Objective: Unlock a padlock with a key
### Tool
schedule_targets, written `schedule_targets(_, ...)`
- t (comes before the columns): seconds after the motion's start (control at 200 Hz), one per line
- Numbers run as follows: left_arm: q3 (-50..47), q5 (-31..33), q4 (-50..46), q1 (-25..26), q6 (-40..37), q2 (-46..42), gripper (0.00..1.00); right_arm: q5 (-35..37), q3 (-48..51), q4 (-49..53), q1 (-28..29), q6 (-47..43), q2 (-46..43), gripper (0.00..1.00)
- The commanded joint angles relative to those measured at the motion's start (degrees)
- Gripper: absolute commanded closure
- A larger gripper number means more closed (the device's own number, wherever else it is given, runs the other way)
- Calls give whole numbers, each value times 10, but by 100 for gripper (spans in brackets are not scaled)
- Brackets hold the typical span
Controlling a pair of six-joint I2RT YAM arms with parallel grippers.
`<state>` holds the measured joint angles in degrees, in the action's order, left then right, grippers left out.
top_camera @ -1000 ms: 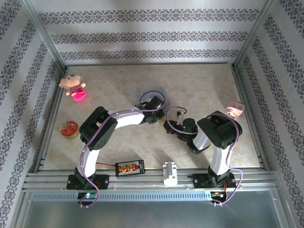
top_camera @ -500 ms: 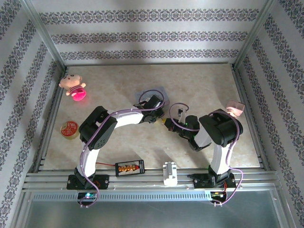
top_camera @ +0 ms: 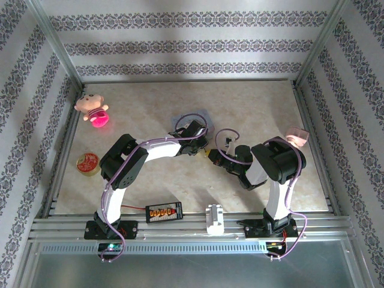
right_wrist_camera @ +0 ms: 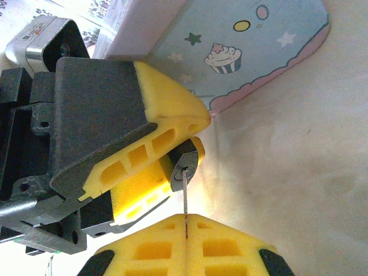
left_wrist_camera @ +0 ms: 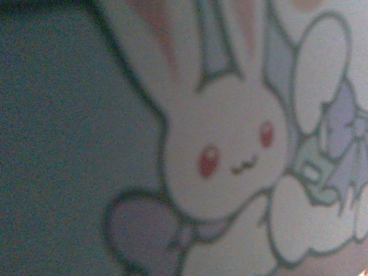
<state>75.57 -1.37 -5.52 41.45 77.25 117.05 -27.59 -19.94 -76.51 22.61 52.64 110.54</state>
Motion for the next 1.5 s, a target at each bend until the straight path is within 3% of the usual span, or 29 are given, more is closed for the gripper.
schedule_targets(0.0, -13, -71, 2, 11, 24, 12, 100, 4, -26, -27, 1, 8, 5, 100)
schedule_targets(0.51, -7, -86, -23, 9, -25, -2, 100, -44, -12, -27, -44, 10, -8, 100)
schedule_targets(0.89, -9, -94, -25, 9, -13, -2, 100, -55, -40, -28, -33, 26, 6, 100)
schedule_targets(1.339, -8, -116, -6, 9, 18, 4, 100, 100, -36, -28, 38, 43, 0, 100)
schedule_targets(1.494, -9, -125, -10, 9, 9, 3, 100, 126, -32, -27, 34, 43, -9, 100)
